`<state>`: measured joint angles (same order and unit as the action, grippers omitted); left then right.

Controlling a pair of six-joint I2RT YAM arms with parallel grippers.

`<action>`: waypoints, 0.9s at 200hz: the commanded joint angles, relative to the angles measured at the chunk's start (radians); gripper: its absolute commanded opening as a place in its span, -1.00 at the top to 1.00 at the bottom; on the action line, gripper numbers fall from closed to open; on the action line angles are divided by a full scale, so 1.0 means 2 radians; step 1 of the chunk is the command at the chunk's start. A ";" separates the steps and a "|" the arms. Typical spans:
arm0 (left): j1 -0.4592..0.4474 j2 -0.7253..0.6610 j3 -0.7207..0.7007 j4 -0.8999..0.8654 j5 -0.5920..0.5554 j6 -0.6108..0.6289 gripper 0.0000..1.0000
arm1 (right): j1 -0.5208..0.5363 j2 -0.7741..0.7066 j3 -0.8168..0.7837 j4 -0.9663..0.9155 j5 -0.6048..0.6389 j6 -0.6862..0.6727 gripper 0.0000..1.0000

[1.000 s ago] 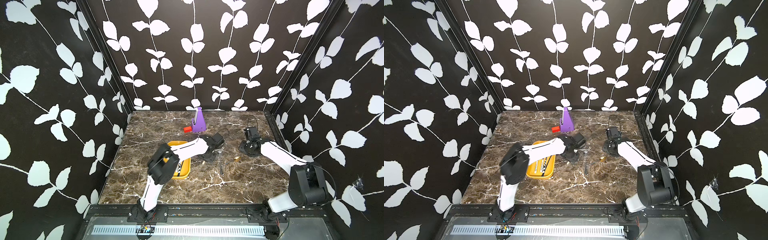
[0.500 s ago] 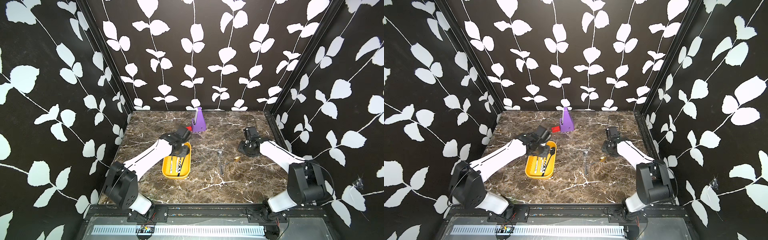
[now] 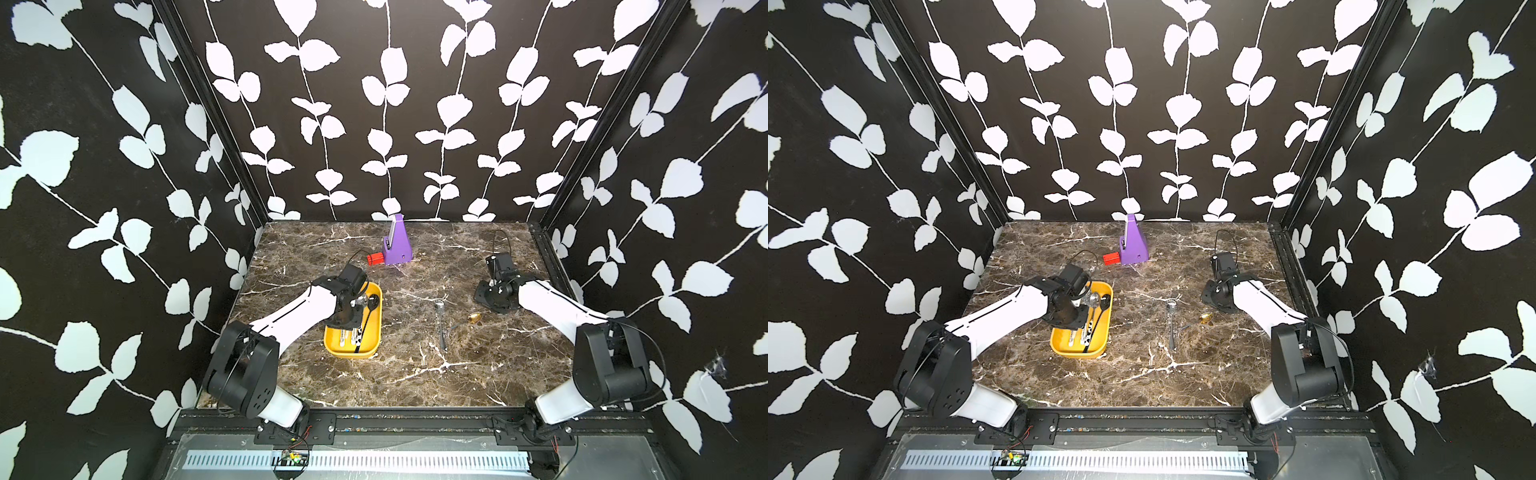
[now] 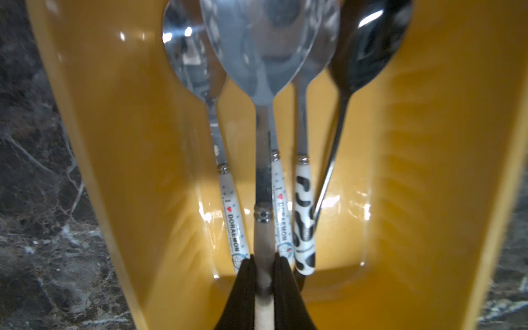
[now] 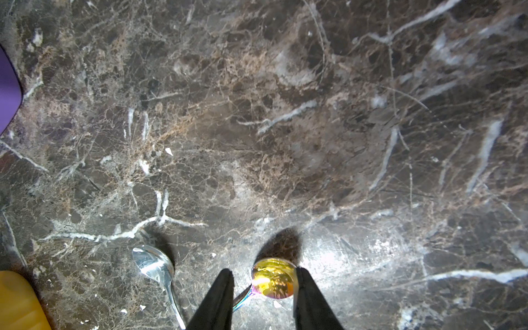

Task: Put the spoon into the storage box
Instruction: Place the spoon in the storage box.

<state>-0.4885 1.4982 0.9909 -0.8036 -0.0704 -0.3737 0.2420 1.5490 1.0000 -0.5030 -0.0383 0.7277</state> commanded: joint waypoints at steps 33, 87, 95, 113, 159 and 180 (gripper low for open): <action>0.020 0.014 -0.020 0.025 0.019 0.007 1.00 | -0.001 0.006 0.017 0.007 -0.005 -0.004 0.25; 0.022 0.050 -0.020 0.043 0.025 0.008 1.00 | -0.001 0.008 0.020 0.004 -0.008 -0.009 0.24; 0.022 0.054 -0.018 0.043 0.024 0.008 1.00 | -0.001 0.008 0.021 0.002 -0.009 -0.010 0.24; 0.024 0.063 -0.018 0.043 0.014 0.006 1.00 | -0.001 0.009 0.024 -0.001 -0.010 -0.013 0.23; 0.027 0.068 -0.016 0.041 0.015 0.007 0.67 | -0.001 0.009 0.032 -0.015 -0.007 -0.026 0.21; 0.027 0.065 -0.010 0.033 0.017 0.007 0.52 | -0.001 0.008 0.036 -0.021 -0.005 -0.030 0.20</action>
<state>-0.4412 1.6390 0.9600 -0.7200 -0.0376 -0.3653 0.2420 1.5604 1.0218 -0.5152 -0.0605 0.6907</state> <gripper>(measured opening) 0.206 0.397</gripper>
